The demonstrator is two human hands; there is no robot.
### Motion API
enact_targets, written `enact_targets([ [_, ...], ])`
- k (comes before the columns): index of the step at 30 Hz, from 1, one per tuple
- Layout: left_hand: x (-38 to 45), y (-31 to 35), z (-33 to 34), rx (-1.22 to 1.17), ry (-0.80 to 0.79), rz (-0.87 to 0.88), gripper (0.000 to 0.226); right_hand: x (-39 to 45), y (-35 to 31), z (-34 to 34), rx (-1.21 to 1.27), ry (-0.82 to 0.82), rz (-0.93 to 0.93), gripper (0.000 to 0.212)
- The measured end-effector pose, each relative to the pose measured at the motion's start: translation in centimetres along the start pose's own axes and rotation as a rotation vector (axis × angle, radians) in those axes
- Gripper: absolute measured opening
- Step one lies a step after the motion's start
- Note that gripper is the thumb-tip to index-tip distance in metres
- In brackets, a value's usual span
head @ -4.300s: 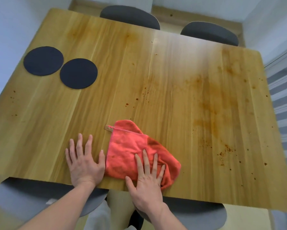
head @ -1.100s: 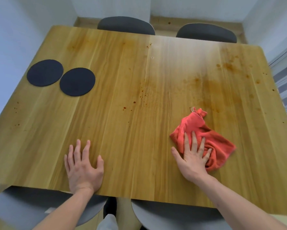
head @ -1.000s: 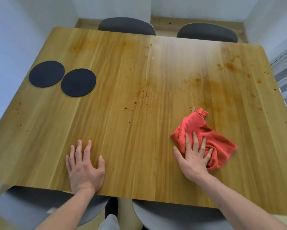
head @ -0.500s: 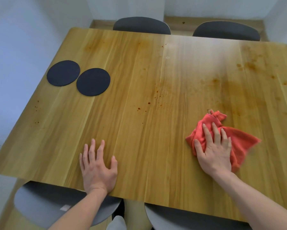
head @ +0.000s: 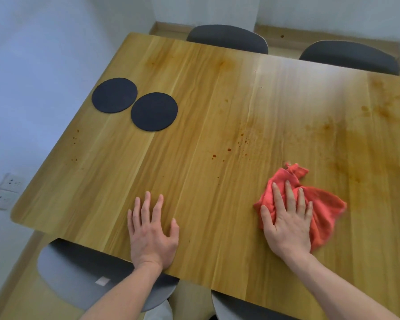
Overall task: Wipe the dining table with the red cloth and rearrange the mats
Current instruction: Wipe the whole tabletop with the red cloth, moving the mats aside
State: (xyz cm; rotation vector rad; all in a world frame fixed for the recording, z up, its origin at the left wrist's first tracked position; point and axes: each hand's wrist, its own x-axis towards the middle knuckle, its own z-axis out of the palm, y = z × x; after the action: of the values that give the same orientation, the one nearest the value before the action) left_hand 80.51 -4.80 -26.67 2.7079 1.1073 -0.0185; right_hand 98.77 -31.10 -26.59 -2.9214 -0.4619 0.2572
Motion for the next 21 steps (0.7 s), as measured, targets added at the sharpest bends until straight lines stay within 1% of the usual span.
enact_targets([
  [4, 0.1, 0.1, 0.1, 0.013, -0.014, -0.001, 0.073, 1.0, -4.9, 0.8, -0.005, -0.020, -0.124, 0.070],
  [7, 0.1, 0.2, 0.2, 0.018, -0.014, -0.009, 0.074, 1.5, -6.5, 1.2, 0.012, -0.022, -0.189, 0.068],
  [21, 0.3, 0.3, -0.2, 0.056, -0.086, -0.024, 0.073, 1.6, -6.6, 1.3, 0.071, 0.061, -0.173, 0.066],
])
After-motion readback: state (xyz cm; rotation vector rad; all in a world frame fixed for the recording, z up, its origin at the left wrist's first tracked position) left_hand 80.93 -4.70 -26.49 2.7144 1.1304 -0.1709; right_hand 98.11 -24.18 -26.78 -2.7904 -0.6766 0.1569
